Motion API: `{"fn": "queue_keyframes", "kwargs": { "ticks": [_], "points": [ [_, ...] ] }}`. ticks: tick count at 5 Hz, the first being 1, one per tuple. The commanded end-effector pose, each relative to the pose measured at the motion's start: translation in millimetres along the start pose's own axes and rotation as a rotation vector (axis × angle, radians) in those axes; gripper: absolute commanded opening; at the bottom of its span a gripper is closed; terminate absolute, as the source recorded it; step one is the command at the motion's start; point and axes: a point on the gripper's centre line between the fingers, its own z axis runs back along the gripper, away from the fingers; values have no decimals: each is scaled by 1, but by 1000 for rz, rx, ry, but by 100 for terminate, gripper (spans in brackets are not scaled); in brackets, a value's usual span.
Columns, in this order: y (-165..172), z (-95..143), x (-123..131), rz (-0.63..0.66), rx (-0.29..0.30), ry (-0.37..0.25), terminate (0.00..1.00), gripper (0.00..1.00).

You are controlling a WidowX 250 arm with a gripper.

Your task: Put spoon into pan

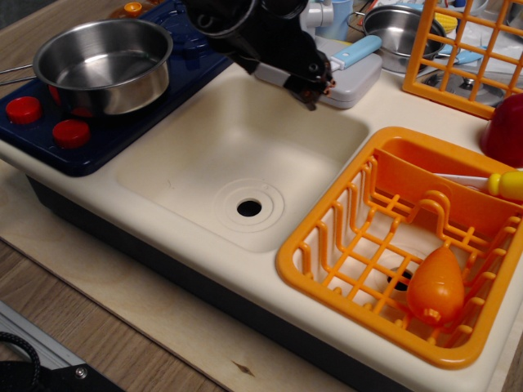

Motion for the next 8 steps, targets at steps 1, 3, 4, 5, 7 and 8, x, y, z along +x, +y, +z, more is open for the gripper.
{"fn": "queue_keyframes", "kwargs": {
  "ticks": [1, 3, 4, 5, 7, 8],
  "points": [
    [8, -2, 13, -2, -2, -68, 0, 100],
    [9, -9, 13, 3, -9, -85, 0, 100],
    [8, -14, 10, 11, -16, -95, 0, 100],
    [5, -21, 5, 17, -21, -116, 0, 100],
    [4, -22, -1, 16, -3, -127, 0, 0],
    [2, -22, -1, 10, 8, -140, 0, 0]
  ]
}}
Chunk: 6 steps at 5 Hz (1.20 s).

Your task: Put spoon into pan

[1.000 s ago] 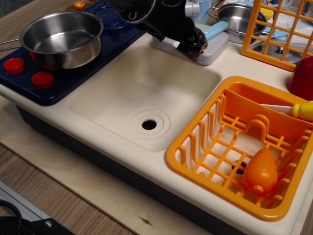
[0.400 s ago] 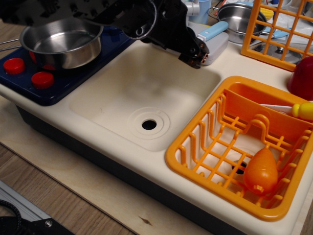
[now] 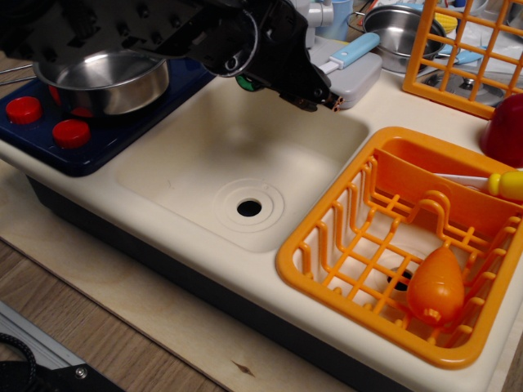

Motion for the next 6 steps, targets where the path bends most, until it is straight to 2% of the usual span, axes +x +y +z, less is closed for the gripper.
{"fn": "queue_keyframes", "kwargs": {
  "ticks": [1, 2, 4, 5, 6],
  "points": [
    [-2, 13, 13, -24, 33, -19, 0, 0],
    [-7, 31, 16, -13, 69, 8, 0, 0],
    [-10, 71, 13, 86, 181, 95, 0, 0],
    [-15, 93, 8, 113, 274, 128, 0, 0],
    [-3, 108, 7, 149, 317, 140, 0, 0]
  ]
}}
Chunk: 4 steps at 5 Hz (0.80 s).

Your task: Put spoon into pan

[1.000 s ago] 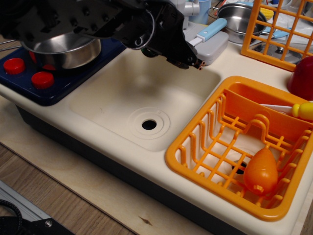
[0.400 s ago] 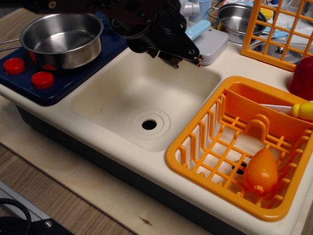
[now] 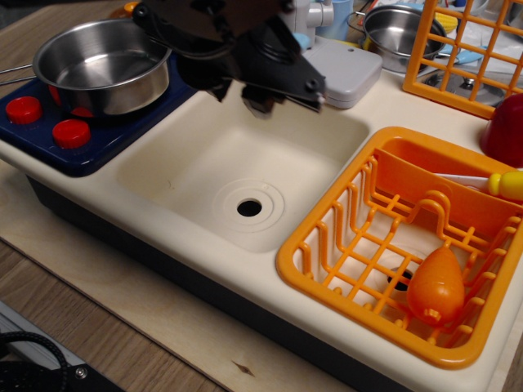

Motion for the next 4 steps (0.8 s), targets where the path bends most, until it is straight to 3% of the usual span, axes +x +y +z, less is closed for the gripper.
{"fn": "queue_keyframes", "kwargs": {
  "ticks": [1, 2, 4],
  "points": [
    [37, 17, 16, 11, 30, -40, 0, 0],
    [61, 18, 24, -16, 55, -48, 0, 0],
    [102, 7, 29, -77, 41, -100, 0, 0]
  ]
}}
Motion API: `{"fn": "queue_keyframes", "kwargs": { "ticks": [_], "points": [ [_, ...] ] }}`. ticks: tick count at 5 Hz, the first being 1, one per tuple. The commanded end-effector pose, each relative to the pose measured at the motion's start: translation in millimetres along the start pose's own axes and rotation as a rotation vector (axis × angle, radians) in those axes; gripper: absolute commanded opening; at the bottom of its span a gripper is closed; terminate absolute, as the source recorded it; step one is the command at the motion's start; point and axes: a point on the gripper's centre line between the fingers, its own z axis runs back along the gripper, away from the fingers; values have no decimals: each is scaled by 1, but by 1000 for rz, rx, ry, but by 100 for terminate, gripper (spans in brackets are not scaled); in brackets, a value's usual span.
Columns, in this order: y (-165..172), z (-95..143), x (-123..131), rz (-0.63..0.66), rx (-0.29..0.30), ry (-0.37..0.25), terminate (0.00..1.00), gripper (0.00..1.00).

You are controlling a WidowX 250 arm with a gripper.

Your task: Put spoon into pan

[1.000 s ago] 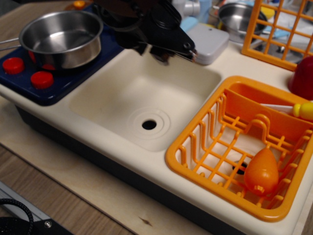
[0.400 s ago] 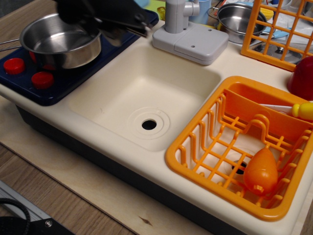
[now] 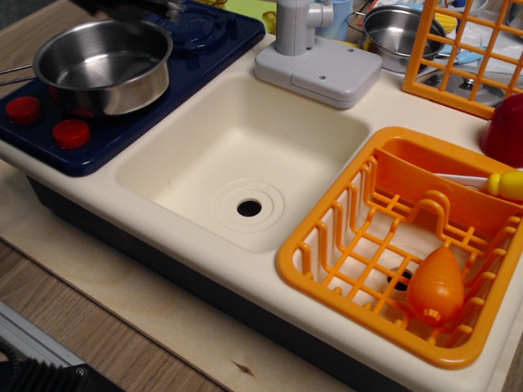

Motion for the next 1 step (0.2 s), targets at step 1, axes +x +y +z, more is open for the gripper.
{"fn": "queue_keyframes", "kwargs": {
  "ticks": [1],
  "points": [
    [26, -6, 4, -18, 3, -67, 100, 0]
  ]
}}
